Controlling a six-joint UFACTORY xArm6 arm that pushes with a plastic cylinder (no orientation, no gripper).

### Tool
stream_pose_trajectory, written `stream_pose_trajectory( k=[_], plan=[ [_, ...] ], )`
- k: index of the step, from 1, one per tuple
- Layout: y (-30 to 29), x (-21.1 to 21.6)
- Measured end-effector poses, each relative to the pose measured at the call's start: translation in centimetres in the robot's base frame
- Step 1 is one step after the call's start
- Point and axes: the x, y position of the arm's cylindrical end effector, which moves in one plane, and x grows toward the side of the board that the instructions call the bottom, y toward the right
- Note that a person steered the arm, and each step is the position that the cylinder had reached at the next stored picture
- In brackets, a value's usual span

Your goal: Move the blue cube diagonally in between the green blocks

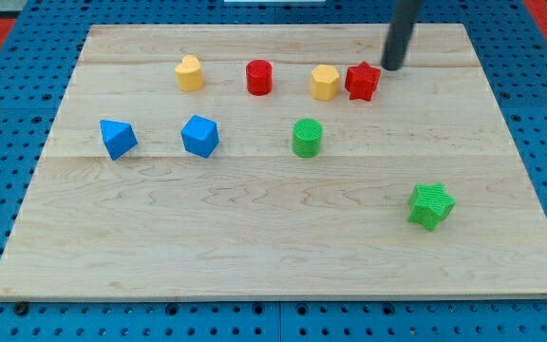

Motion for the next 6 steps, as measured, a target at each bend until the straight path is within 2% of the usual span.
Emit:
stream_pose_trajectory(
  k=[1, 2, 3, 4, 5, 6],
  plan=[
    [-8.3, 5.2],
    [-12.3, 8.3],
    [-14.8, 9.4],
    [-19.6, 6.0],
    [-29.3, 9.7],
    [-28.2, 13.0]
  ],
)
